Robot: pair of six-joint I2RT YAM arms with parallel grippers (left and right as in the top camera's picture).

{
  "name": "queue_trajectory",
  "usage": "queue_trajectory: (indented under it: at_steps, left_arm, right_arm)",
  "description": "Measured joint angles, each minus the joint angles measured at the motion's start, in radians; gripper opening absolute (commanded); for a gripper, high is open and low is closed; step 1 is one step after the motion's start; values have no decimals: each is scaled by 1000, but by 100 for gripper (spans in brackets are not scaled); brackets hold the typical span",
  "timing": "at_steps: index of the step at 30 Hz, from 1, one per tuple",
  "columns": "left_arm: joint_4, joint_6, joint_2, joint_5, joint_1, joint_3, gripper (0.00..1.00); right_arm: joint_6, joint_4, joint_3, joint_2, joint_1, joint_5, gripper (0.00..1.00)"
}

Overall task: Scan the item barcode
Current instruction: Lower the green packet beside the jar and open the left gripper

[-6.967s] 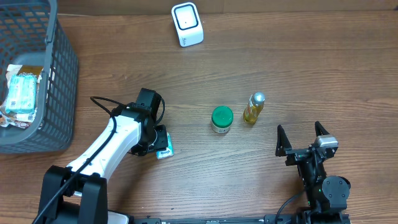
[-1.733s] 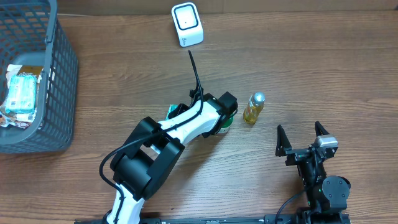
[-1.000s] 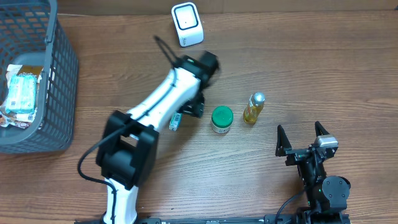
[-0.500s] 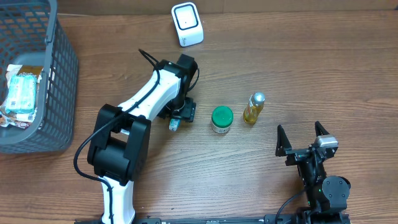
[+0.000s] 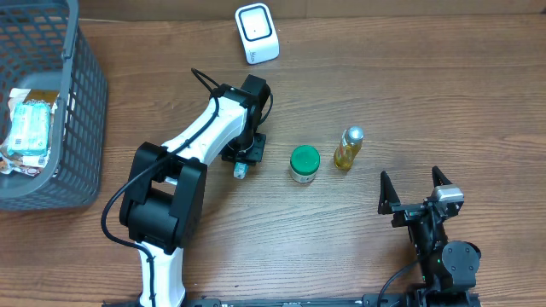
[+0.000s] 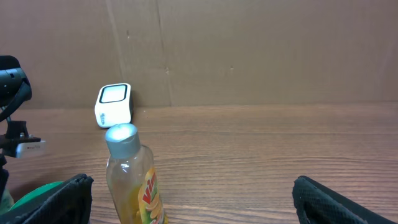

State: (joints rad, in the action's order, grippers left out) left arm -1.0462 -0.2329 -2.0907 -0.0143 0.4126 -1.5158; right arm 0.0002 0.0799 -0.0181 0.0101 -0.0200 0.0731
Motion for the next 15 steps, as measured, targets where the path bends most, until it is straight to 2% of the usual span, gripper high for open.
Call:
queue_trajectory:
  at_steps: [1, 3, 7, 15]
  left_arm:
    - [0, -2, 0, 5, 0, 0, 50]
    - [0, 1, 0, 18, 0, 0, 50]
    - [0, -8, 0, 43, 0, 0, 35]
    - [19, -50, 0, 94, 13, 0, 30]
  right_arm:
    - [0, 0, 0, 0, 0, 1, 100]
    - [0, 0, 0, 0, 0, 0, 100]
    - [0, 0, 0, 0, 0, 1, 100]
    - [0, 0, 0, 0, 0, 1, 100]
